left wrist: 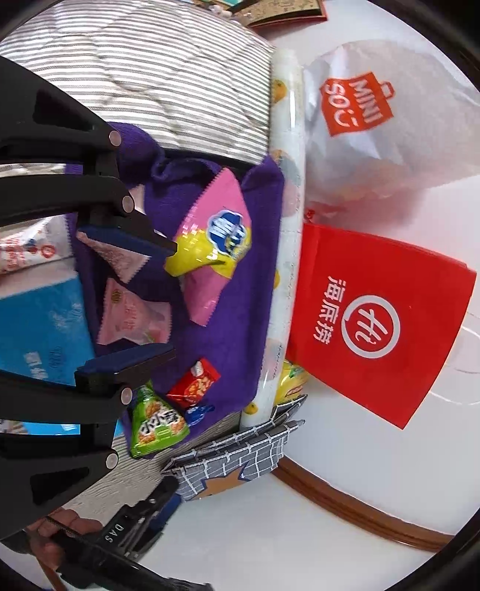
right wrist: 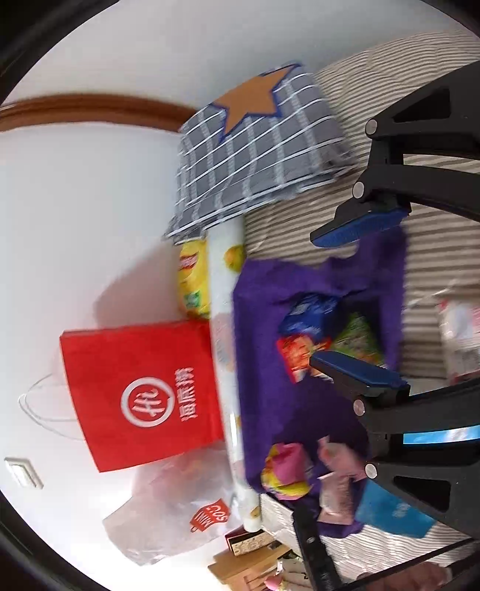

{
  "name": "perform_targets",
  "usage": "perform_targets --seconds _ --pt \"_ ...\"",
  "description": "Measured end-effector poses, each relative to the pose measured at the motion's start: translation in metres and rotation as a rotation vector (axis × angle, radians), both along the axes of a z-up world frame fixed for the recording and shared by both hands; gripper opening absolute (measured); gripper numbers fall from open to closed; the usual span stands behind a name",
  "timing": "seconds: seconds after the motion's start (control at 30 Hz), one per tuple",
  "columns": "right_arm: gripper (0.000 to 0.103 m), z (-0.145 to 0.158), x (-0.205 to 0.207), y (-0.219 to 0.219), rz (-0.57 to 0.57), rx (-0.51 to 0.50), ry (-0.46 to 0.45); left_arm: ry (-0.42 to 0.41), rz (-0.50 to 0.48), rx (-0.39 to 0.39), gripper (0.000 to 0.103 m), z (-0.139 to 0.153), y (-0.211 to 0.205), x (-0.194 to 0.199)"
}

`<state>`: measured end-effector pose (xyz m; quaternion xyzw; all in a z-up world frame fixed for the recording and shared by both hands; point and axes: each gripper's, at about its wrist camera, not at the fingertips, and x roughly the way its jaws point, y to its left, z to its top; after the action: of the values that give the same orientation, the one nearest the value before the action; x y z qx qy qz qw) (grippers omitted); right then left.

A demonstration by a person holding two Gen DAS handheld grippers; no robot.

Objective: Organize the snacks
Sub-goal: 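Withdraw both grippers from the towel toward the remaining snacks, then grasp the white-red snack packet with the right gripper while the left grasps the pink candy stick packet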

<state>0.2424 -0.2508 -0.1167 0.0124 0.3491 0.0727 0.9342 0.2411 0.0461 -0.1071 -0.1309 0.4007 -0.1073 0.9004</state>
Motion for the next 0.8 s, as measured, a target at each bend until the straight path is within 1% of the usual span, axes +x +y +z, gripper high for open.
perform_targets --seconds 0.1,0.2,0.37,0.43,0.57,0.67,0.8 --pt "0.056 -0.014 -0.015 -0.008 -0.002 0.018 0.044 0.002 0.006 0.002 0.048 0.0 0.007 -0.011" --pt "0.056 -0.03 -0.032 -0.009 0.022 0.04 0.094 0.005 0.008 0.018 0.048 0.001 0.014 -0.026" --pt "0.056 -0.056 -0.056 0.001 0.113 0.062 0.172 0.001 0.005 0.053 0.049 0.001 0.021 -0.05" --pt "0.056 -0.063 -0.061 0.008 0.132 0.04 0.18 0.001 0.011 0.06 0.048 0.0 0.024 -0.059" --pt "0.056 -0.078 -0.061 0.014 0.131 -0.017 0.211 0.006 0.006 0.072 0.048 -0.003 0.028 -0.076" --pt "0.062 -0.081 -0.061 0.012 0.13 0.003 0.209 0.006 0.014 0.082 0.049 -0.004 0.033 -0.088" --pt "0.063 -0.08 -0.061 0.015 0.161 0.003 0.214 0.022 0.031 0.077 0.049 -0.009 0.04 -0.1"
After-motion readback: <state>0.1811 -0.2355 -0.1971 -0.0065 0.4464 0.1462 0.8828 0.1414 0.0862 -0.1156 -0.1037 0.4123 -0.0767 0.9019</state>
